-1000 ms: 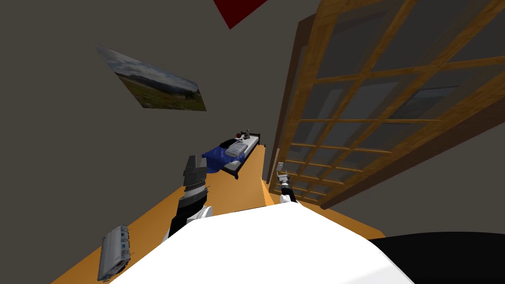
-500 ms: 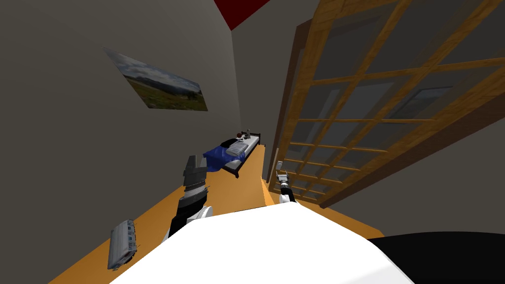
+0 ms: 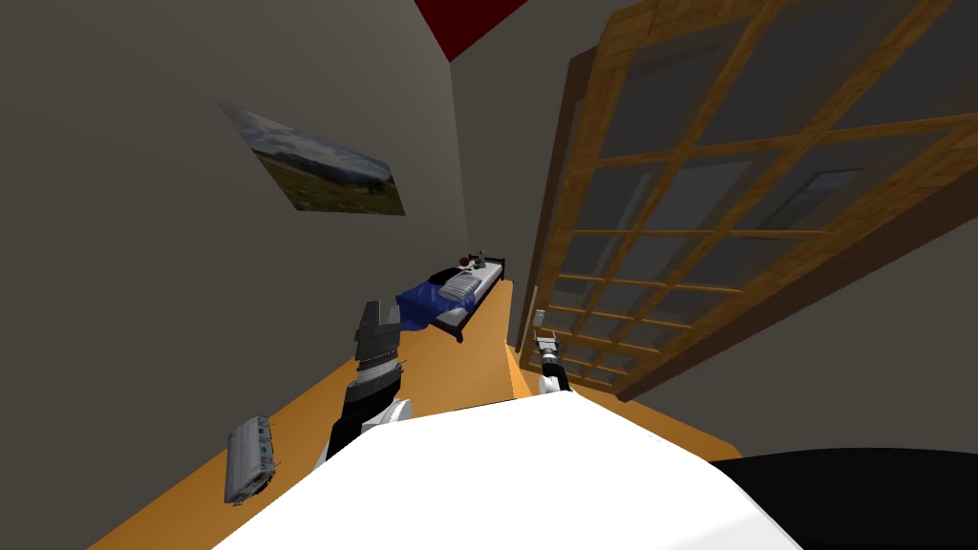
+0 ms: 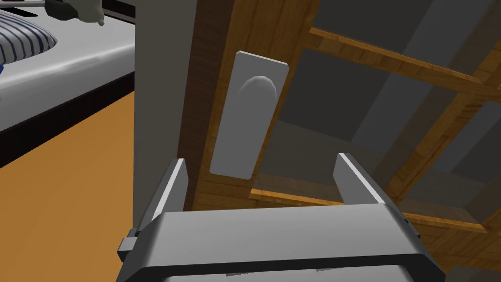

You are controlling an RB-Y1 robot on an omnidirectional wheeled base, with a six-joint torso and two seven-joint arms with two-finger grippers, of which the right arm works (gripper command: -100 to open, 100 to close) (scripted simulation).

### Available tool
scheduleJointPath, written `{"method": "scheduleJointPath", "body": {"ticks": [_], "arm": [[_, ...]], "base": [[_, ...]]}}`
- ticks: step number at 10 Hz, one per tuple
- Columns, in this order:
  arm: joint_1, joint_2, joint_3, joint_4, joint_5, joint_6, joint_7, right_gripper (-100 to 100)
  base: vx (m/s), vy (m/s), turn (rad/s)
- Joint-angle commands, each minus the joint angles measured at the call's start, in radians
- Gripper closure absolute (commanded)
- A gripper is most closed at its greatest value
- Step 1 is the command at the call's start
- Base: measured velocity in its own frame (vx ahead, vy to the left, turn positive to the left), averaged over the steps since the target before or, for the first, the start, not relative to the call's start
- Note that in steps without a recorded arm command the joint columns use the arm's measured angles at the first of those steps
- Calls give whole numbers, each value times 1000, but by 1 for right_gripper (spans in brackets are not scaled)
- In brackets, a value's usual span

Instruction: Pull the door open

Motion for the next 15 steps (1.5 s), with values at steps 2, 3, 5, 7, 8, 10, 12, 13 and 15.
{"method": "scheduleJointPath", "body": {"ticks": [2, 3, 5, 7, 8, 10, 12, 13, 15], "arm": [[-7, 5, 7, 7, -11, -9, -76, -100], [-7, 5, 7, 7, -11, -9, -85, -100], [-12, 8, 12, 13, -20, -17, -148, -100], [-16, 11, 16, 17, -27, -23, -196, -100], [-17, 12, 18, 19, -29, -25, -214, -100], [-18, 13, 19, 20, -31, -26, -220, -100], [-6, -13, 15, 26, -35, -32, -253, -100], [-6, -13, 15, 26, -35, -32, -253, -100], [19, -65, 7, 40, -43, -45, -310, -100]], "base": [[-51, -8, 28], [-47, -7, 7], [-46, -9, 19], [-55, -11, 24], [-52, -8, 17], [-35, -9, 7], [164, 5, 80], [110, 1, 0], [192, -10, 138]]}}
